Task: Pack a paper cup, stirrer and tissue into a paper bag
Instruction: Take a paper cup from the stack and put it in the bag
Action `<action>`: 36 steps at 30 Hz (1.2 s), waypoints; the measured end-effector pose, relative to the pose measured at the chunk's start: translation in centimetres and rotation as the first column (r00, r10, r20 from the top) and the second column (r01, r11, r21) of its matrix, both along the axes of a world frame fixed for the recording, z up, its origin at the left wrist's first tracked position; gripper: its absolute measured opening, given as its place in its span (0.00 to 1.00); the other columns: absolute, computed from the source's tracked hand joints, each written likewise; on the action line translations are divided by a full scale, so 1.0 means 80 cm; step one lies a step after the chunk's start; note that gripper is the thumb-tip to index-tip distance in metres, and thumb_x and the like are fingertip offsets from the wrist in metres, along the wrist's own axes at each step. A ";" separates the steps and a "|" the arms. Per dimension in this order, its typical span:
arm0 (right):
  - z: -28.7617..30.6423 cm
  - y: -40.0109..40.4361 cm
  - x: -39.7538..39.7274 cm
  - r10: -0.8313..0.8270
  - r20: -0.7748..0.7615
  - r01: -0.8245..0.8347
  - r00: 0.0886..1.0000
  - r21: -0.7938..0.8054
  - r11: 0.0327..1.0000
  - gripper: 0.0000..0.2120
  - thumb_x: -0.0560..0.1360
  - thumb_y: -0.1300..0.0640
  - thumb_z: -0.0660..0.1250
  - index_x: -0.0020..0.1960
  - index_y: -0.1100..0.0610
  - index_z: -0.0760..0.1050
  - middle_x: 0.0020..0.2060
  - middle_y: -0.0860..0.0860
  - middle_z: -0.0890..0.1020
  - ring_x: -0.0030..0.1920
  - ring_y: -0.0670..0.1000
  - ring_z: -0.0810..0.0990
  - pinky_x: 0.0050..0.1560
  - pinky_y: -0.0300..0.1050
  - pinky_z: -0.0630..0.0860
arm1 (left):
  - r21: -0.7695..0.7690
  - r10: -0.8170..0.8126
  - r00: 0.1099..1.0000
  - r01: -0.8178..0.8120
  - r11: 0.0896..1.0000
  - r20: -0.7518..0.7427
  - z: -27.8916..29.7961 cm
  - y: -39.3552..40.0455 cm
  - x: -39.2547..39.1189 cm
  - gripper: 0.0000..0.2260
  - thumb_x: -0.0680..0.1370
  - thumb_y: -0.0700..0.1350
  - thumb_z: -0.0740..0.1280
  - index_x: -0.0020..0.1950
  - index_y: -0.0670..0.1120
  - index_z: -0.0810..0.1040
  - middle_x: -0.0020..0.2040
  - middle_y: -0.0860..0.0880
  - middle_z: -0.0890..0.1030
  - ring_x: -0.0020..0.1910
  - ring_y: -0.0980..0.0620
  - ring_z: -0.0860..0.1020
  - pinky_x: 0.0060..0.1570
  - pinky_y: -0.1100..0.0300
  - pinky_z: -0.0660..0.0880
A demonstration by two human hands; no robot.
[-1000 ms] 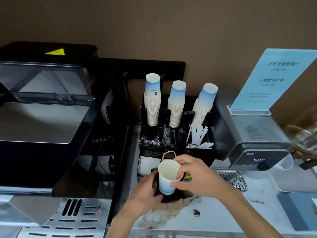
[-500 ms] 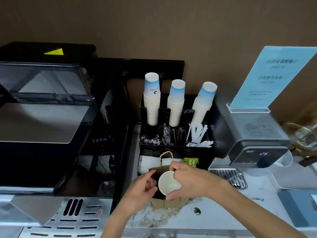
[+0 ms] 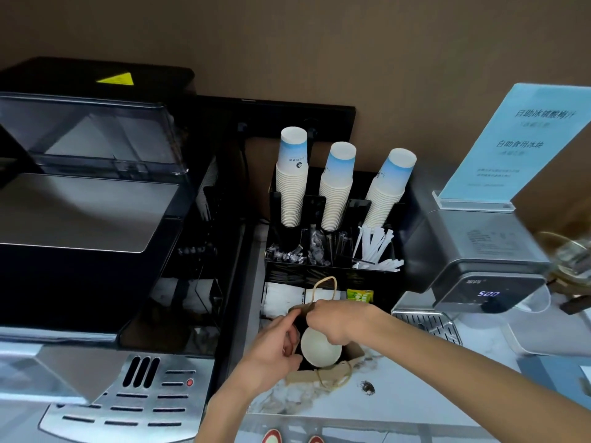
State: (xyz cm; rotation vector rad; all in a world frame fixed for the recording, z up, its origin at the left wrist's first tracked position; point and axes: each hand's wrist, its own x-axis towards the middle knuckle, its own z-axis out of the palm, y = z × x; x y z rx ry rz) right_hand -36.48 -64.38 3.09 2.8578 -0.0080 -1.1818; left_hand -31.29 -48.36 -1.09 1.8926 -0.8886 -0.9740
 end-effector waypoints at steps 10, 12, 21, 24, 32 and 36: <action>-0.058 -0.001 0.008 -0.053 -0.175 0.052 0.983 -0.011 0.999 0.10 0.79 0.65 0.61 0.59 0.63 0.76 0.56 0.58 0.81 0.55 0.59 0.80 0.51 0.50 0.75 | -0.020 0.003 1.000 -0.003 1.000 -0.016 -0.012 0.004 -0.006 0.38 0.72 0.36 0.71 0.77 0.55 0.60 0.47 0.54 0.73 0.38 0.58 0.72 0.43 0.71 0.72; -0.064 0.000 0.013 -0.046 -0.213 0.044 0.976 -0.018 0.999 0.12 0.80 0.63 0.60 0.61 0.63 0.75 0.59 0.58 0.80 0.59 0.59 0.78 0.51 0.49 0.72 | -0.008 -0.010 1.000 0.010 1.000 0.001 -0.015 0.005 -0.006 0.37 0.73 0.37 0.71 0.77 0.56 0.59 0.47 0.55 0.73 0.39 0.59 0.73 0.44 0.69 0.73; -0.088 -0.009 0.031 -0.093 -0.365 0.093 0.926 -0.016 0.996 0.18 0.80 0.57 0.61 0.68 0.59 0.72 0.65 0.56 0.76 0.64 0.58 0.75 0.55 0.53 0.72 | -0.027 0.008 0.999 -0.010 1.000 -0.045 -0.020 0.010 -0.005 0.37 0.72 0.39 0.72 0.76 0.58 0.60 0.48 0.55 0.73 0.38 0.61 0.72 0.42 0.69 0.72; -0.088 -0.012 0.035 -0.101 -0.401 0.095 0.910 -0.035 0.995 0.17 0.80 0.54 0.61 0.68 0.58 0.72 0.65 0.55 0.76 0.64 0.58 0.74 0.54 0.54 0.72 | -0.018 0.013 0.999 -0.014 1.000 -0.047 -0.019 0.011 -0.004 0.37 0.72 0.39 0.71 0.76 0.60 0.60 0.49 0.54 0.74 0.38 0.60 0.73 0.42 0.68 0.73; -0.082 -0.012 0.033 -0.058 -0.367 0.039 0.928 -0.058 0.998 0.21 0.80 0.58 0.60 0.72 0.57 0.69 0.70 0.55 0.73 0.69 0.57 0.72 0.63 0.55 0.72 | -0.011 0.010 0.999 -0.010 1.000 -0.045 -0.012 0.012 -0.005 0.37 0.73 0.37 0.71 0.76 0.57 0.60 0.48 0.55 0.73 0.37 0.61 0.71 0.42 0.70 0.72; -0.049 -0.004 0.027 -0.047 -0.258 0.053 0.965 0.014 0.999 0.18 0.80 0.61 0.61 0.69 0.60 0.71 0.66 0.56 0.76 0.64 0.58 0.76 0.59 0.52 0.76 | -0.004 0.018 0.998 -0.018 1.000 -0.060 -0.009 0.011 -0.004 0.37 0.73 0.35 0.71 0.77 0.54 0.60 0.48 0.53 0.72 0.38 0.58 0.71 0.41 0.71 0.72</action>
